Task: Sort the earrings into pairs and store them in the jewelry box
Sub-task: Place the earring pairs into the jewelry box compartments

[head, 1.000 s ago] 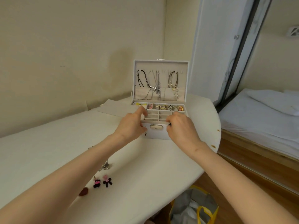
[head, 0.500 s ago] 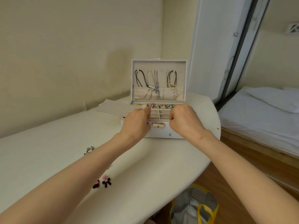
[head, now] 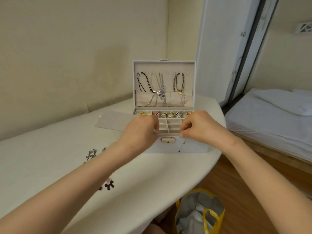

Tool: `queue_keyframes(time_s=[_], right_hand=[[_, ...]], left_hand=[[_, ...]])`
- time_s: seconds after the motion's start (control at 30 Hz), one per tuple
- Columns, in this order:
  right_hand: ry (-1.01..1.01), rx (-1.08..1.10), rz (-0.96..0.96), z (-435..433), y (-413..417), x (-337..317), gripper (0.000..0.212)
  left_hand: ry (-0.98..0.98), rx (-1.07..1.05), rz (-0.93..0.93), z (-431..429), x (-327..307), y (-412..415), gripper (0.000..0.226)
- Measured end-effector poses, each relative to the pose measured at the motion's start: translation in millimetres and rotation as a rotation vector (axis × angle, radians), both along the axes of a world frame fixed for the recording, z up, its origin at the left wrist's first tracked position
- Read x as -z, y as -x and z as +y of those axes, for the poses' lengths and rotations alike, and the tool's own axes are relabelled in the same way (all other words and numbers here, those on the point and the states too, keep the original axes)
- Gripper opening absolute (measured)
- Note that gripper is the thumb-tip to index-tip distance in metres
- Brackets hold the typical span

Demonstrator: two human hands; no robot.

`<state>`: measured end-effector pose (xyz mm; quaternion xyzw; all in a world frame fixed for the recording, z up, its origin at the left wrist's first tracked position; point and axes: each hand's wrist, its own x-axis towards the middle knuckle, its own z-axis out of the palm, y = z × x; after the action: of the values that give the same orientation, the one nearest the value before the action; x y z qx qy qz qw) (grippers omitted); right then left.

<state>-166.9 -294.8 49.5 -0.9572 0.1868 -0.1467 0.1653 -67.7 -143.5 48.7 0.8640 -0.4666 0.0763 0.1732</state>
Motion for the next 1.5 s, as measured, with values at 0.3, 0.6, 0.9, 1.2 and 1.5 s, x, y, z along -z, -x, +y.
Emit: queue_keyframes(time_s=[0.3, 0.6, 0.9, 1.2, 1.5], right_hand=[[-0.744, -0.011, -0.388, -31, 5, -14, 0.013], [-0.862, 0.029, -0.593, -52, -9, 2, 0.014], [-0.905, -0.013, -0.628, -53, -21, 6, 0.013], [-0.934, -0.039, -0.590, -44, -46, 13, 0.013], [-0.621, 0.039, -0.407, -44, -58, 19, 0.012]], left_hand=[[0.239, 0.222, 0.493, -49, -33, -38, 0.011], [0.157, 0.174, 0.323, -98, -1, -56, 0.015], [0.024, 0.203, 0.081, -97, 11, -60, 0.014], [0.048, 0.072, 0.085, -82, 0, -67, 0.010], [0.176, -0.022, 0.003, -68, 1, -64, 0.009]])
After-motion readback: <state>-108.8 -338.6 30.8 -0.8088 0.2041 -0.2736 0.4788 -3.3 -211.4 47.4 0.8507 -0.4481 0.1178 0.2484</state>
